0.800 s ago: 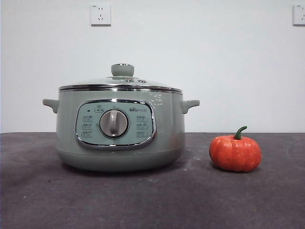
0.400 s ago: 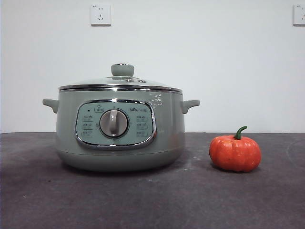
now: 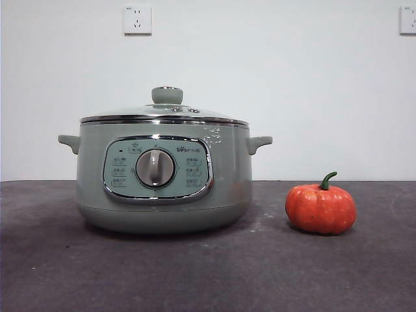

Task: Pick up the pumpkin,open the lid,put the pumpkin in the pot,close the lid

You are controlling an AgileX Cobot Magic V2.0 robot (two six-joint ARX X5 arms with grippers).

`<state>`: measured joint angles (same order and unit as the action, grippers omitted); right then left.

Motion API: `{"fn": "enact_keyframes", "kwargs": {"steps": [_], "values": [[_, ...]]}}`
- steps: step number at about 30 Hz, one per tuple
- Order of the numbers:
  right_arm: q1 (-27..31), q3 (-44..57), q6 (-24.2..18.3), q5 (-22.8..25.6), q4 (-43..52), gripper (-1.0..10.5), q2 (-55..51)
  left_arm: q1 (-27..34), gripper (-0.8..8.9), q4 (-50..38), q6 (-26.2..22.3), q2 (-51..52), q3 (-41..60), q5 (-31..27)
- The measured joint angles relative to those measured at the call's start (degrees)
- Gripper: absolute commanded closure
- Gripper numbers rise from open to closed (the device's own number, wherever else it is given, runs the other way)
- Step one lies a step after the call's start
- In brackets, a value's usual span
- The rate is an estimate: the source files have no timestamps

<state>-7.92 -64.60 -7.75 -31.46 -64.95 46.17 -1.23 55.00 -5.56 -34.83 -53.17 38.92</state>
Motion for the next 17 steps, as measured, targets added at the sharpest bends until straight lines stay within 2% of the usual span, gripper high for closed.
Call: {"fn": "enact_keyframes", "kwargs": {"steps": [17], "values": [[-0.17,-0.02,1.60,1.03,2.14,2.0,4.22,0.00,0.21,0.07,-0.07,0.00,0.00,-0.20]]}}
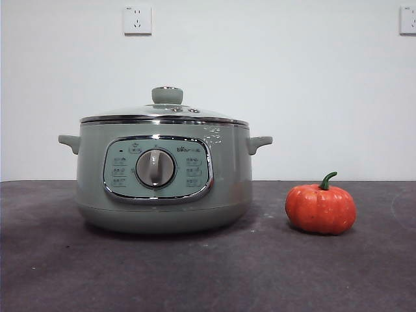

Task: Pick up the pumpkin,open the lid,put the pumpkin in the pot,close the lid

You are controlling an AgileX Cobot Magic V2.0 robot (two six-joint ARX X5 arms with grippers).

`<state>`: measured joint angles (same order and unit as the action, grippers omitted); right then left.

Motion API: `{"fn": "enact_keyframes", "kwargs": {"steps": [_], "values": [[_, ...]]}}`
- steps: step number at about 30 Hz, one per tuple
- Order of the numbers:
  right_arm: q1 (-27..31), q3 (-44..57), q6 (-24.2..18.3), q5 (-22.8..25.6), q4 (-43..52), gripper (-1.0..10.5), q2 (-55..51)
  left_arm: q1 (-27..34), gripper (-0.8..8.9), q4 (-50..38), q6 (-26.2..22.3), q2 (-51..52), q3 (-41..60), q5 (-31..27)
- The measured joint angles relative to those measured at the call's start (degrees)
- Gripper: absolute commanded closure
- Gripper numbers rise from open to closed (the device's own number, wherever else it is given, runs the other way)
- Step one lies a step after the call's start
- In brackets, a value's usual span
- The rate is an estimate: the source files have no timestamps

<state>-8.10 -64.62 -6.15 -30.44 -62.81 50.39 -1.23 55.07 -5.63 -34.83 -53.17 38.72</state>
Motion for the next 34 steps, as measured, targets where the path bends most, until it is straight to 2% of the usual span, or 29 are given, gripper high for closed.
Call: {"fn": "enact_keyframes", "kwargs": {"steps": [8,16,24,27,34], "values": [[-5.05,-0.04,0.39,9.97,6.32,2.0,10.32,0.00,0.21,0.00,0.02,0.00,0.00,0.00],[-8.90,-0.09,0.37,18.01,17.29,1.9,23.96,0.00,0.21,0.20,0.02,0.00,0.00,0.00],[-10.86,-0.09,0.37,21.66,24.37,1.9,36.46,0.00,0.22,0.24,0.02,0.00,0.00,0.00],[-11.06,-0.09,0.37,21.68,26.40,1.9,41.31,0.00,0.22,0.26,0.02,0.00,0.00,0.02],[-11.30,-0.09,0.35,23.61,28.92,1.9,47.82,0.00,0.22,0.39,0.04,0.00,0.00,0.00]]}}
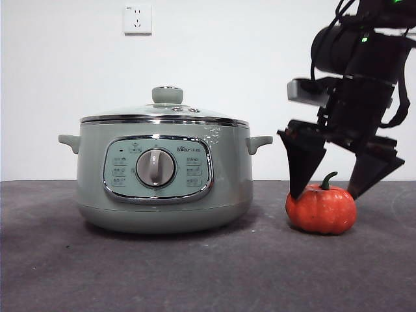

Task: Pick up the pumpkin,open the lid,put the pumpkin in the pot,close the lid

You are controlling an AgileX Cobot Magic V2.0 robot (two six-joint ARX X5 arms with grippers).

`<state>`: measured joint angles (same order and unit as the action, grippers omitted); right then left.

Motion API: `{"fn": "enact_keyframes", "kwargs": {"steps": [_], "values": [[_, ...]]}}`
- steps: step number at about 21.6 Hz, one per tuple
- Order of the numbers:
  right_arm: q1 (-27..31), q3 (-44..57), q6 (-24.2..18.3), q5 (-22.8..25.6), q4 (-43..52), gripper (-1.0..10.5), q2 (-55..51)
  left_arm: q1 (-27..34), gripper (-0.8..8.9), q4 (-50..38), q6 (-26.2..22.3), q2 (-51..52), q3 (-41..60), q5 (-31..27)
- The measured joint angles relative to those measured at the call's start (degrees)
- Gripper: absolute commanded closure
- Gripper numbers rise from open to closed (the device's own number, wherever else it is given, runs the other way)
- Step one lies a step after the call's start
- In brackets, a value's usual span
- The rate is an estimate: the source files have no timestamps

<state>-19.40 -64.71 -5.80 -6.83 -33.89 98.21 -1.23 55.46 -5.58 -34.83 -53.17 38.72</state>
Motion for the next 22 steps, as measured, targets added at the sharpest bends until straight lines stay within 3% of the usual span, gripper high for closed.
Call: {"fn": "enact_keyframes", "kwargs": {"steps": [4,6,8,9,15,22], "values": [[-0.46,0.00,0.00,0.00,0.57,2.0,2.97,0.00,0.22,0.00,0.00,0.00,0.00,0.00],[-0.63,0.00,0.04,0.96,0.76,4.6,3.08,0.00,0.23,0.00,0.00,0.00,0.00,0.00],[-0.77,0.00,0.50,1.09,0.76,8.9,3.08,0.00,0.24,0.00,-0.02,0.00,0.00,-0.02],[-0.77,0.00,0.85,1.05,0.70,9.5,3.08,0.00,0.24,0.00,-0.02,0.00,0.00,-0.13],[-0.79,0.00,2.14,1.01,0.00,9.6,-0.28,0.00,0.29,-1.07,0.00,-1.53,0.00,-2.82],[-0.79,0.00,2.89,1.01,-3.89,9.6,-20.96,-4.83,0.29,-12.33,1.18,-12.68,-3.28,-4.83]]}}
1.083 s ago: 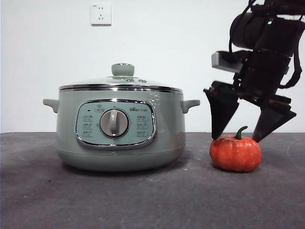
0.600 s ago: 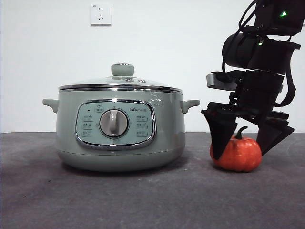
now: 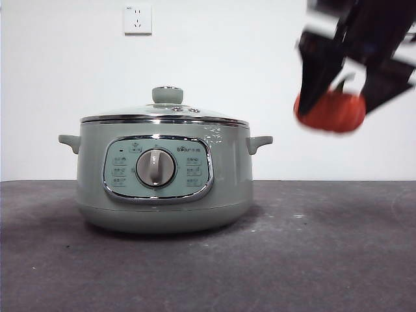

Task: Pick up the pumpkin,open the lid,put the pumpkin in the pot,close the lid

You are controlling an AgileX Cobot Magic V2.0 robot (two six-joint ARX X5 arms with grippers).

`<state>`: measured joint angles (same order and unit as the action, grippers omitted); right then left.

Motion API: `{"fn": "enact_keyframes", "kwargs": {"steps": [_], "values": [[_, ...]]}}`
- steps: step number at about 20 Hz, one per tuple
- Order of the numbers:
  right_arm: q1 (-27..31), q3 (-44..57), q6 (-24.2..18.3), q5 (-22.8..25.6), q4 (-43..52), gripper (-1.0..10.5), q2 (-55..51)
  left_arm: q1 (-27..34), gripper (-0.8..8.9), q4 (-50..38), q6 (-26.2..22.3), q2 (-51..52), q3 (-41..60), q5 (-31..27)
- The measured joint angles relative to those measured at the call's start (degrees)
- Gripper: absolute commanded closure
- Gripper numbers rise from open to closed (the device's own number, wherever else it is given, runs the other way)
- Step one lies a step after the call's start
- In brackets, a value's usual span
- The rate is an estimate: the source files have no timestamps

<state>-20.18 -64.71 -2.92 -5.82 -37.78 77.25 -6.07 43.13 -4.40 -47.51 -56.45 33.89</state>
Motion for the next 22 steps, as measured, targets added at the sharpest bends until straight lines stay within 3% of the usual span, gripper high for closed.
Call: {"fn": "enact_keyframes", "kwargs": {"steps": [6,13,22], "values": [[-0.02,0.00,0.22,-0.11,-4.35,9.6,-14.97,-9.07,0.29,-8.61,0.04,-17.20,-10.05,-9.33],[-0.85,0.00,1.60,-0.17,-8.26,9.6,-23.06,-15.12,0.29,-15.72,-0.02,-38.21,-22.18,-15.61],[-0.85,0.00,2.10,-0.17,-9.97,9.6,-24.39,-16.90,0.30,-19.02,-0.07,-47.21,-23.82,-18.36]]}}
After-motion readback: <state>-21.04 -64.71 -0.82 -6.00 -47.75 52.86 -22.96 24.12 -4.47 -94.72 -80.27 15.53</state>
